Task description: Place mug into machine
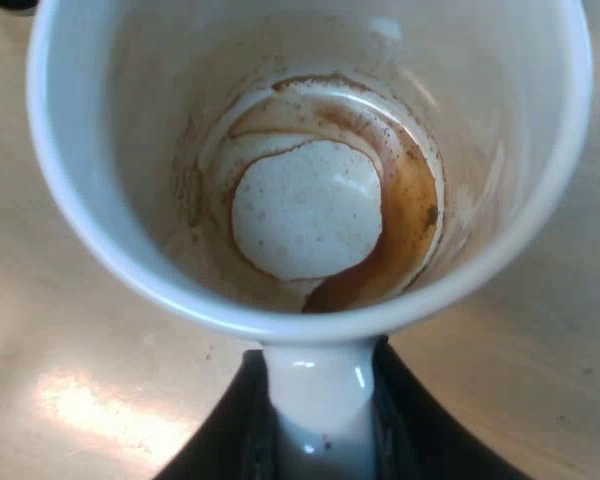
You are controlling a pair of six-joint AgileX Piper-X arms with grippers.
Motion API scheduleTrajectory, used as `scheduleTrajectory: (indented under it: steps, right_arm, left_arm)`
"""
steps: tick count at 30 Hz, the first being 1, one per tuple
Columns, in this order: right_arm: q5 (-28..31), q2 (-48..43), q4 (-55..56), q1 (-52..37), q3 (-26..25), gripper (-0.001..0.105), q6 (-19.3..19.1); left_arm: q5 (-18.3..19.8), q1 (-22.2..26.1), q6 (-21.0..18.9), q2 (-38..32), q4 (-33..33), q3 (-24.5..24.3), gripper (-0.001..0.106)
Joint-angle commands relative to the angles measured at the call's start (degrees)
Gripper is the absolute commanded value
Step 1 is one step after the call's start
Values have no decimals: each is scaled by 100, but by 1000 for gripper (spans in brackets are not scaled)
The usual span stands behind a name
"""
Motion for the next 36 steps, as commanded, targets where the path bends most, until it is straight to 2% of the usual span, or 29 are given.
scheduleTrajectory:
  steps: [1,6,9,15,20,23,28,32,36]
  right_arm:
    - [87,-60,-241,2,-105,0,75]
    - [87,233,-513,2,-209,0,118]
    - [87,675,-611,2,-398,0,14]
    - [171,1564,-899,-18,-861,0,-268]
    - [170,2294,-1105,-60,-1305,0,-467]
    - [144,2579,-1237,-219,-1475,0,-467]
    - [-23,2882,-1535,-485,-1548,0,-611]
    - [-41,3001,-1746,-545,-1564,0,-791]
    - [-39,3122,-1965,-602,-1581,0,-811]
  left_arm:
    - [-130,-21,-133,-130,-63,240,71]
    - [-346,-21,-132,-126,-378,528,71]
    - [-447,10,-152,-129,-804,668,71]
    - [-407,494,-154,-47,-1226,854,71]
    - [576,1302,196,348,-1424,932,71]
    - [863,1670,353,600,-1651,932,71]
    - [1143,1541,353,748,-1784,932,71]
    - [1158,1267,353,746,-1784,1030,71]
    - [1075,1257,353,788,-1820,1162,71]
